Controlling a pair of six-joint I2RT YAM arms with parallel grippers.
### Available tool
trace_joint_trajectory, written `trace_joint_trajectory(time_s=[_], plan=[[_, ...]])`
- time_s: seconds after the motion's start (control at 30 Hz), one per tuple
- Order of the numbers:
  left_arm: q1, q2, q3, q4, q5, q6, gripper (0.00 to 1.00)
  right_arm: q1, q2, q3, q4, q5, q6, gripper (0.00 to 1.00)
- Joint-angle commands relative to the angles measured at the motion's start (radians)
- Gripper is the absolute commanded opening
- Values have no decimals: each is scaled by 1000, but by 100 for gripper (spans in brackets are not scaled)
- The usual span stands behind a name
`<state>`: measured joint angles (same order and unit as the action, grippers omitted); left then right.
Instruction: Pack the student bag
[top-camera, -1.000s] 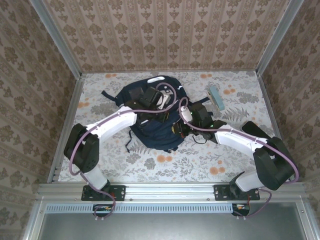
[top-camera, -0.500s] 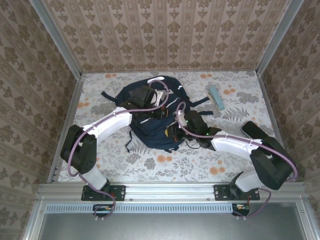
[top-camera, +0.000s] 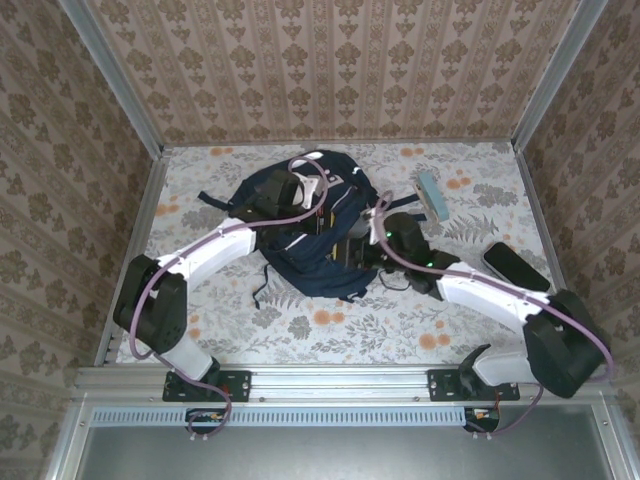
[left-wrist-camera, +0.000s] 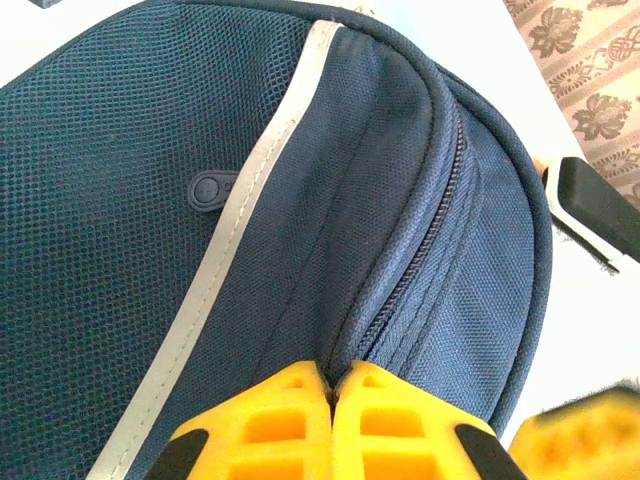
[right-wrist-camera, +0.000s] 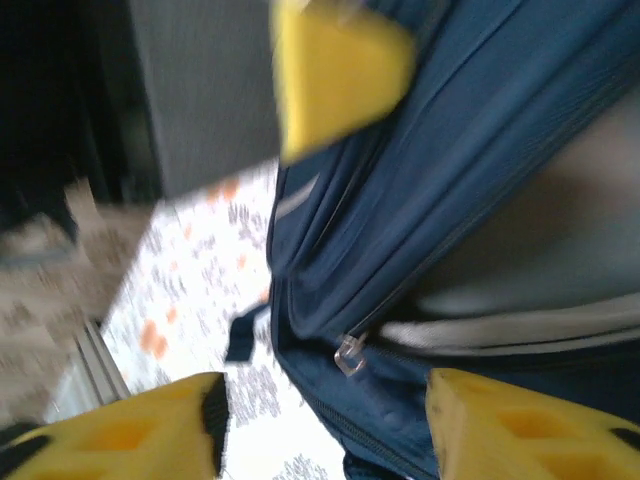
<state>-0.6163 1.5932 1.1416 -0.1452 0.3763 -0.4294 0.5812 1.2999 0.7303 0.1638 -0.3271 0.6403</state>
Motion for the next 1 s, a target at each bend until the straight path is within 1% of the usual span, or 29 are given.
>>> trace_joint_trajectory(time_s=[0.0,0.1,0.17,0.3,0.37,0.53,0.6,0.7,0.73,0.8,0.87,0.97], plan=[[20,-66,-14,52,13,55,0,-77,-52,1,-80,-48,105,66],[20,-81,-14,32,22,93,0,-134,-34,51,-137,-76,162,70],[20,-86,-13,22,25,110,0,-161,6,101,-173,-101,200,71],[20,-90,-4,-7,39,132,0,-176,83,172,-132,-182,239,70],[20,-94,-3,-19,39,134,0,-175,139,197,-107,-214,256,68],[20,-104,7,-48,43,94,0,-167,215,233,-49,-265,285,53],[20,-112,10,-56,44,71,5,-161,243,247,-33,-284,298,47],[20,-133,5,-90,7,32,20,-150,276,254,24,-305,334,36],[19,-146,-1,-108,-19,13,25,-149,282,254,49,-309,354,31],[16,-180,-22,-149,-96,-37,33,-147,286,249,101,-307,392,26],[4,-226,-57,-172,-137,-72,38,-148,285,244,145,-293,430,21],[-43,-310,-123,-197,-221,-127,45,-149,286,248,189,-270,476,16]])
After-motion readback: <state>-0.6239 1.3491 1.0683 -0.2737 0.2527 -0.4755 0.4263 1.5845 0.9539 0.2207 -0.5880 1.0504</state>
